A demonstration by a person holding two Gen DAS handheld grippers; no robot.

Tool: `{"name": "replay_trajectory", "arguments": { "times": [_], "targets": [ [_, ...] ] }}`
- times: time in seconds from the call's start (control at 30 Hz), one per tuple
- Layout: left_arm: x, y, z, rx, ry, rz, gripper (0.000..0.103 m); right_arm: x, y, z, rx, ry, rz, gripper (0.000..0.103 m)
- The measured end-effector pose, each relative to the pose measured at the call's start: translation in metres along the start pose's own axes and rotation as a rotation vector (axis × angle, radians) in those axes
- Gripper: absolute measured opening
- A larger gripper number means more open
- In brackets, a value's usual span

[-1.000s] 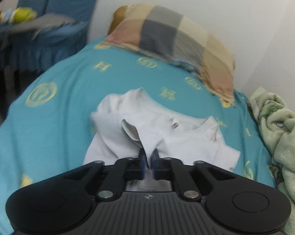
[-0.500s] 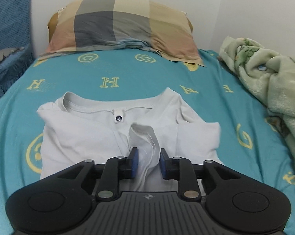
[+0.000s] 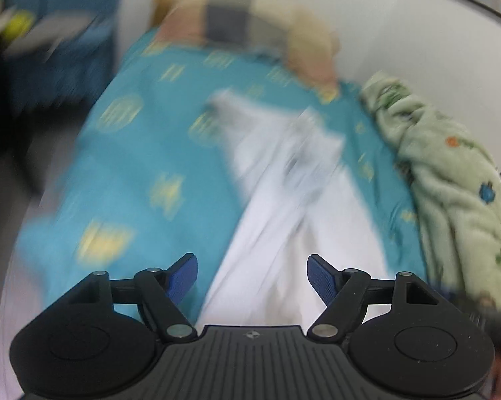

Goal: Fold clothes
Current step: 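Grasp the T-shirt hem with the left gripper and pull it straight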

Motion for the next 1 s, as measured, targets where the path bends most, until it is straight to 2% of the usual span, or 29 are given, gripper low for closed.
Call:
{"name": "replay_trajectory", "arguments": {
  "times": [0.1, 0.2, 0.3, 0.43, 0.53, 0.57, 0.6, 0.63, 0.67, 0.7, 0.8, 0.93, 1.0],
  "targets": [
    [-0.040, -0.043, -0.042, -0.058, -0.081, 0.008, 0.075, -0.003, -0.011, 0.001, 0.011, -0.006, -0.020, 0.078],
    [-0.050, -0.043, -0.056, -0.110, -0.116, -0.002, 0.074, 0.001, -0.030, 0.003, 0.013, 0.066, -0.014, 0.078],
    [-0.060, -0.042, -0.069, -0.163, -0.151, -0.011, 0.074, 0.000, -0.058, -0.001, 0.046, 0.130, 0.036, 0.079],
    [-0.073, -0.041, -0.087, -0.233, -0.198, -0.023, 0.077, -0.006, -0.074, -0.006, 0.053, 0.122, 0.009, 0.079],
    [-0.082, -0.040, -0.100, -0.285, -0.233, -0.032, 0.065, -0.009, -0.074, -0.008, 0.040, 0.109, -0.002, 0.079],
    [-0.086, -0.040, -0.104, -0.303, -0.244, -0.036, 0.052, -0.010, -0.074, -0.009, 0.041, 0.104, -0.003, 0.079],
    [-0.089, -0.040, -0.109, -0.320, -0.256, -0.039, 0.044, -0.010, -0.073, -0.009, 0.041, 0.099, -0.004, 0.079],
    [-0.092, -0.040, -0.113, -0.337, -0.266, -0.041, 0.029, -0.009, -0.071, -0.009, 0.036, 0.093, -0.009, 0.079],
    [-0.085, -0.042, -0.112, -0.339, -0.224, -0.014, 0.008, -0.009, -0.069, -0.009, 0.030, 0.088, -0.014, 0.079],
    [-0.074, -0.049, -0.110, -0.318, -0.180, 0.002, 0.004, -0.008, -0.067, -0.010, 0.025, 0.083, -0.019, 0.079],
    [-0.037, -0.072, -0.107, -0.264, -0.029, 0.059, 0.003, -0.007, -0.062, -0.012, 0.006, 0.079, -0.018, 0.079],
    [0.040, -0.110, -0.110, -0.162, 0.276, 0.206, 0.003, -0.005, -0.061, -0.012, 0.000, 0.091, 0.005, 0.079],
    [0.075, -0.123, -0.115, -0.139, 0.350, 0.207, 0.003, -0.004, -0.061, -0.012, -0.001, 0.095, 0.013, 0.079]
  ]
}}
Point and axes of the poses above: each gripper's, at about its wrist camera, not at the fingertips, and y roughly the way its jaws point, x to its right, z to its top, the point moved 2 cm from there along y, roughly the way its jaws point, and after that the axes turned 3 degrees about -x, right-handed, at the moved point
